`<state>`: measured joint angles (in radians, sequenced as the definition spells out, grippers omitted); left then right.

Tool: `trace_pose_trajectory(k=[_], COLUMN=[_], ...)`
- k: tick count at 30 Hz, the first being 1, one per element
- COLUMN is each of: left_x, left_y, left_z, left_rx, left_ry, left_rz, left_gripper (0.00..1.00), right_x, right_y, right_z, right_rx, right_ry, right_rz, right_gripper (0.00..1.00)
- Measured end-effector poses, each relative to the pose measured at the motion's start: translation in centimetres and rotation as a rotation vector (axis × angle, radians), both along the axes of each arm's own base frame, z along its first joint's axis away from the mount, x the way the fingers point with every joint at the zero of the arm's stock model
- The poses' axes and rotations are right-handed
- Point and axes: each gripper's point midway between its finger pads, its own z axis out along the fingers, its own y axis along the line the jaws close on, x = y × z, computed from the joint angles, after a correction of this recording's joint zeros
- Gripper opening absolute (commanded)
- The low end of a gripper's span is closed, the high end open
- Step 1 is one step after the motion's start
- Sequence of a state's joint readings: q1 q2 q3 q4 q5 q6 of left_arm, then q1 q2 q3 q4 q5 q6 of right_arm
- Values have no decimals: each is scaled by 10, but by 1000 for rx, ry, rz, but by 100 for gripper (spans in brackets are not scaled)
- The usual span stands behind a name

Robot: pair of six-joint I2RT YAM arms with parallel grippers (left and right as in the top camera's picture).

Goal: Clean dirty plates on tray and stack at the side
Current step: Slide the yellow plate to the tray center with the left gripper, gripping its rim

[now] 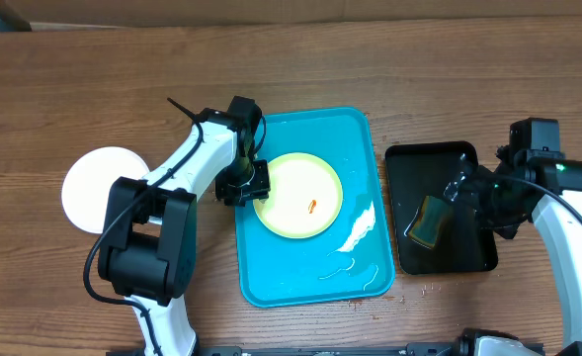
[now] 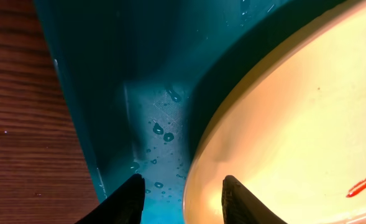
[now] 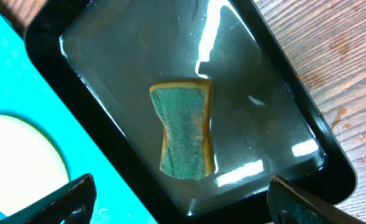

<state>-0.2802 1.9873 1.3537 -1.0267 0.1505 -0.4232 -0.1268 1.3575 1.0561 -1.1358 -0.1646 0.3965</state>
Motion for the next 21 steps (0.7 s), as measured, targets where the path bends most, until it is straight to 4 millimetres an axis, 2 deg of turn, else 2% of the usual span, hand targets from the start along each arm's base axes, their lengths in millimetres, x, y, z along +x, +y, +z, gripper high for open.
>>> trace_pose_trajectory(k=[4,8,11,13,15,17,21], left_x=[14,48,59,60,58,52,44], left_y=[-2,-7,-9,-9,-10,-11,-22], left_z=[3,6,8,6,1,-10,-8], left_rx=[-10,-20,-15,-8,-6,-14,-90], left_ry=[-69,-233,-296,-308,-299,-265,-240], left_rz=[-32,-154,-281,-366,-421,-464,-486], left_gripper=[37,22,20,15,4,4,4], right_x=[-6,-8,-9,-12,-15,-16,-16], right_y=[0,1,2,2,3,3,2], right_z=[-7,-13,-16,-19,-22,-23,-23], right_rx=[2,3,3,4,6,6,6], right_ry=[21,28,33,44,55,59,56], right_rz=[1,2,6,7,7,7,7], right_gripper=[90,90,90,90,90,90,90])
